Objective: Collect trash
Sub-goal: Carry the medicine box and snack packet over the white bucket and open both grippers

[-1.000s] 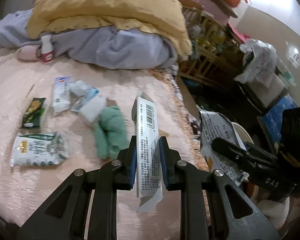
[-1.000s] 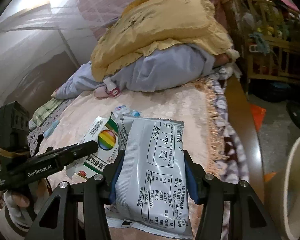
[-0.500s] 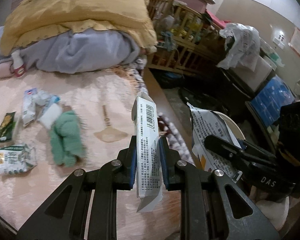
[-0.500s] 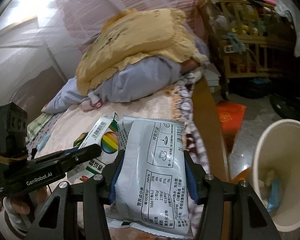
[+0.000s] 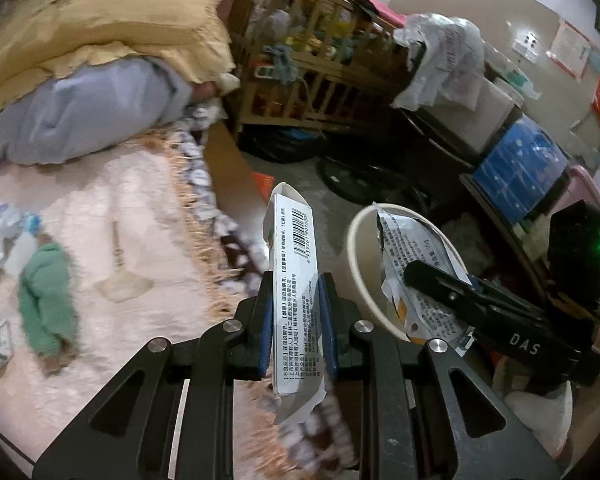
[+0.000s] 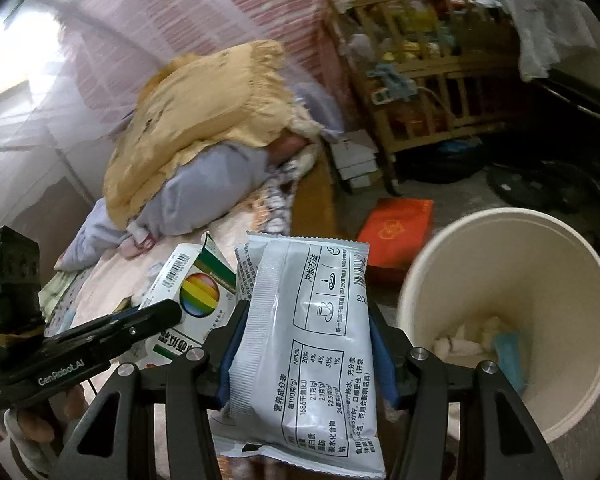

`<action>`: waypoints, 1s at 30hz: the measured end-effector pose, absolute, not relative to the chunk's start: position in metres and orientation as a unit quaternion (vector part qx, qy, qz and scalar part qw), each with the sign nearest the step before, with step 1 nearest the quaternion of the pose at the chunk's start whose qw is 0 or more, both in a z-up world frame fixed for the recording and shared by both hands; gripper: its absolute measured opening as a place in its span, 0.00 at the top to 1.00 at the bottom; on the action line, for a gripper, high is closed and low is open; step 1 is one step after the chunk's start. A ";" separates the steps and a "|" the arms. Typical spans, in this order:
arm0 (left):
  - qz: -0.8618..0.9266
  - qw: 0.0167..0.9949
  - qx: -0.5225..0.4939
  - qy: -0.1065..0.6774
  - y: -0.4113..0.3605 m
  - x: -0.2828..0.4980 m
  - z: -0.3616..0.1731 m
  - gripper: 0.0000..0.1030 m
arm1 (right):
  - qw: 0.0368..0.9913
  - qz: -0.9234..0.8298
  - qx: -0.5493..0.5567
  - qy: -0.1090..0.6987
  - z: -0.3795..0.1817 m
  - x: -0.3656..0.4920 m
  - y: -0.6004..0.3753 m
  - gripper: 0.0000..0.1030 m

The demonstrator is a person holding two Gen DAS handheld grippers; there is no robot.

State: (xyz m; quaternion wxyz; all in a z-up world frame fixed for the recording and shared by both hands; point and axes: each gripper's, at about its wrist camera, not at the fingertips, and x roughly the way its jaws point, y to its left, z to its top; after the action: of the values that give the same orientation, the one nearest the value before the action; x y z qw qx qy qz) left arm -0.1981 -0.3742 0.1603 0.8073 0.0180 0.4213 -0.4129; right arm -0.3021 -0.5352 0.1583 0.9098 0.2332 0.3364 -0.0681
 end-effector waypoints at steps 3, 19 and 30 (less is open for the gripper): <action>-0.429 0.797 0.023 0.425 -0.397 -0.203 0.158 0.82 | 0.907 -0.085 0.240 0.335 0.155 -0.312 -0.551 0.49; -0.489 0.747 0.046 0.448 -0.495 -0.219 0.135 0.82 | 0.881 -0.187 0.287 0.327 0.127 -0.357 -0.641 0.48; -0.503 0.729 0.042 0.462 -0.528 -0.218 0.117 0.82 | 0.869 -0.223 0.302 0.320 0.112 -0.367 -0.663 0.48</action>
State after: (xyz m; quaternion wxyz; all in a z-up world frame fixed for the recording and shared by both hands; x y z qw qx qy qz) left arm -0.2184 -0.5277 0.1170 0.7294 0.0424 0.4616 -0.5030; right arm -0.3668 -0.6629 0.1121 0.8695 0.3024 0.3203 -0.2235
